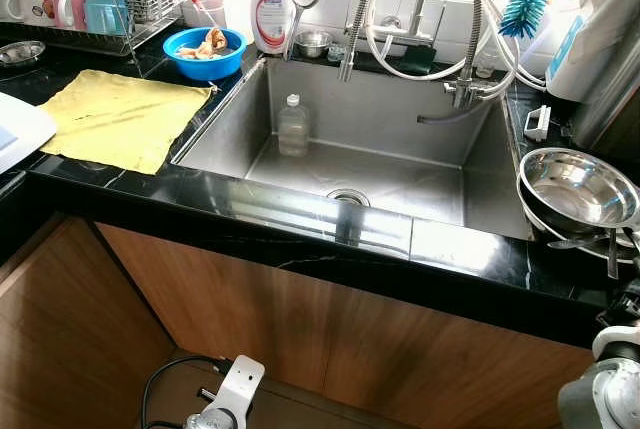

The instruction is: Kitchen organization

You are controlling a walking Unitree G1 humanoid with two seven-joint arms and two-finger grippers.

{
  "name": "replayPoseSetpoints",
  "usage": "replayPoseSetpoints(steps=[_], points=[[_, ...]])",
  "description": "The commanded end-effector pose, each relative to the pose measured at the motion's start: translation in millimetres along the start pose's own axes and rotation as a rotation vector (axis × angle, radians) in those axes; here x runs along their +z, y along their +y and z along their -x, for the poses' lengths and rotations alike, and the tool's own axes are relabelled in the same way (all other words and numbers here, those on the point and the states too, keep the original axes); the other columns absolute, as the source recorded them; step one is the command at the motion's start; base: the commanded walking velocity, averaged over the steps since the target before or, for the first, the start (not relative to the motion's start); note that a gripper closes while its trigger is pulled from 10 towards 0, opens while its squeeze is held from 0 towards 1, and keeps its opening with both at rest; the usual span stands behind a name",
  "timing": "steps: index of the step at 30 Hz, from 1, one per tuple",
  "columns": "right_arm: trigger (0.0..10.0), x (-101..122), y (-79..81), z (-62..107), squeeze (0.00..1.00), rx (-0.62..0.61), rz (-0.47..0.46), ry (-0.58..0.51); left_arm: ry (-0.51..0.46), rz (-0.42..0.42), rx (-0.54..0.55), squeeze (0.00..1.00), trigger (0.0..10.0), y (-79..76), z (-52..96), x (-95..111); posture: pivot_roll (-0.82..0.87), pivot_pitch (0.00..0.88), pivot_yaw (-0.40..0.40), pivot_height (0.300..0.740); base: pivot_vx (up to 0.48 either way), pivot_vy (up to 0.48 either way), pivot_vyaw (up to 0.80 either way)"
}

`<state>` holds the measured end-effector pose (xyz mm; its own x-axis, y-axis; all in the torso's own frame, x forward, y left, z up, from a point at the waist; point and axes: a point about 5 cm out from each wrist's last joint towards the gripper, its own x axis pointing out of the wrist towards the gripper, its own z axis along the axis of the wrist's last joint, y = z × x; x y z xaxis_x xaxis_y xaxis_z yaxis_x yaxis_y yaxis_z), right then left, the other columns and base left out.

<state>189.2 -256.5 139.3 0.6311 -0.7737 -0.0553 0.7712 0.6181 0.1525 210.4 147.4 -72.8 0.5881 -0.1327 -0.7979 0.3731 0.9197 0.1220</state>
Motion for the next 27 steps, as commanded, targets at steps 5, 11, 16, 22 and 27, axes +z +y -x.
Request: replayPoseSetpoints(steps=[5, 11, 16, 22, 27], points=[[0.2, -2.2, -2.4, -1.2, 0.00, -0.023, -0.023, 0.009, 0.013, -0.010, -0.006, 0.00, 10.0, -0.8, 0.1, -2.0, -0.01, 0.024, -0.040, 0.740, 0.000, 0.000, 0.00], [0.0, -3.2, 0.0, -1.2, 0.00, -0.012, -0.028, 0.016, 0.013, -0.013, -0.006, 0.00, 10.0, -0.8, 0.2, -2.3, -0.01, 0.018, -0.039, 0.740, 0.000, 0.000, 0.00], [0.0, -3.7, 0.5, -1.1, 0.00, -0.008, -0.032, 0.017, 0.014, -0.015, -0.007, 0.00, 10.0, -1.0, 0.3, -2.9, -0.01, 0.015, -0.039, 0.740, 0.000, 0.000, 0.00], [0.3, -3.7, 0.6, -1.9, 0.00, -0.006, -0.031, 0.017, 0.017, -0.025, -0.008, 0.00, 10.0, -1.1, 0.4, -3.6, -0.01, 0.006, -0.038, 0.740, 0.000, 0.000, 0.00], [1.8, -3.9, 0.7, -2.0, 0.00, -0.005, -0.030, 0.018, 0.019, -0.026, -0.011, 0.00, 10.0, -1.3, 0.5, -4.1, -0.01, 0.002, -0.039, 0.740, 0.000, 0.000, 0.00]])
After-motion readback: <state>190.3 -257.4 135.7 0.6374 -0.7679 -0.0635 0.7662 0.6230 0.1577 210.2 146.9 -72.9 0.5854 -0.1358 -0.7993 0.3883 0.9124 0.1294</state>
